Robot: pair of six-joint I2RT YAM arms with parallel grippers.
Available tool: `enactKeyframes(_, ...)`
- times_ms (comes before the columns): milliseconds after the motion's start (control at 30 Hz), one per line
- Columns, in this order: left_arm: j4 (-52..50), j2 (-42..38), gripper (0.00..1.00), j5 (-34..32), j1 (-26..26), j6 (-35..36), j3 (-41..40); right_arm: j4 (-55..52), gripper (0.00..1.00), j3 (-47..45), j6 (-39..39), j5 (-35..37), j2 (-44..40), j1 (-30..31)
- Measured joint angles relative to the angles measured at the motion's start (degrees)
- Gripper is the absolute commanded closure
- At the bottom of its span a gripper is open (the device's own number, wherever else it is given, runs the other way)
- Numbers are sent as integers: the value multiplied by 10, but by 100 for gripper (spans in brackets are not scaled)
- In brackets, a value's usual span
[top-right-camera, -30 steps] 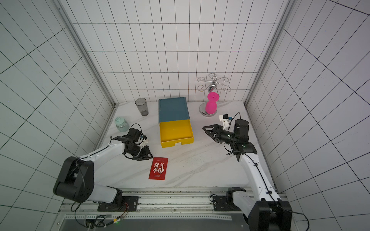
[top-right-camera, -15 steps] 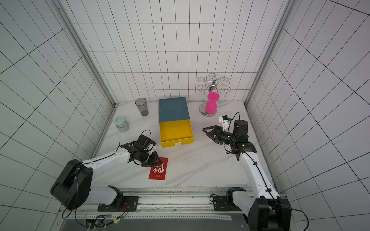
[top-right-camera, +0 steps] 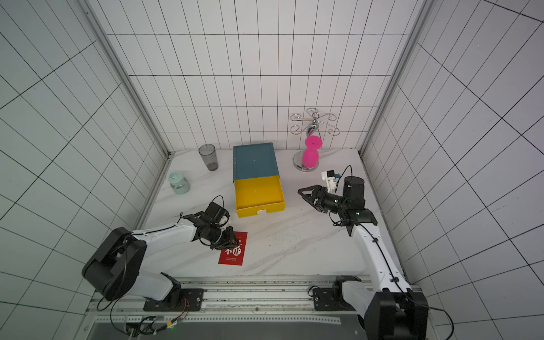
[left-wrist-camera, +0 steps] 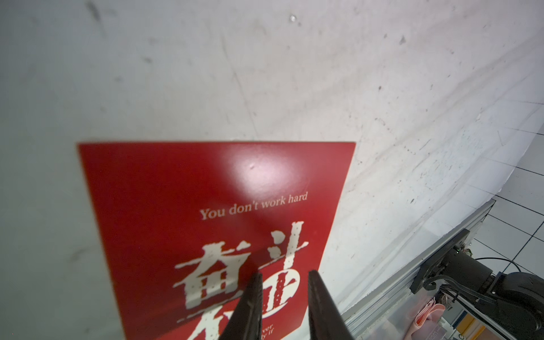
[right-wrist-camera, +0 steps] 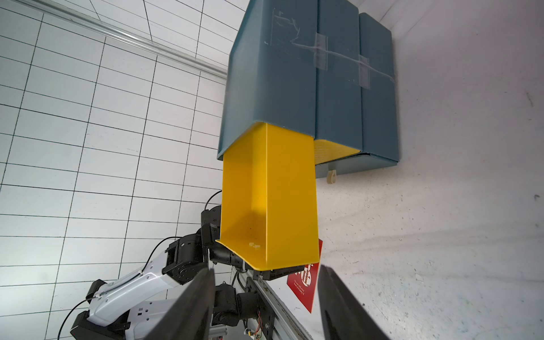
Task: Take the postcards out of the drawer
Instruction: Place the postcard at the center of the board.
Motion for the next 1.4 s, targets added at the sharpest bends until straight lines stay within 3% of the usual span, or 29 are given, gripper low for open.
enactKeyframes(433, 22, -32, 74, -27, -1, -32, -26, -9, 41, 0, -3, 3, 1, 0)
enactKeyframes(833, 33, -114, 73, -38, 0, -51, -22, -17, 41, 0, -9, 9, 2, -1)
enactKeyframes(1400, 145, 16, 73, 13, -33, -110, -12, -26, 41, 0, -13, 13, 2, -3)
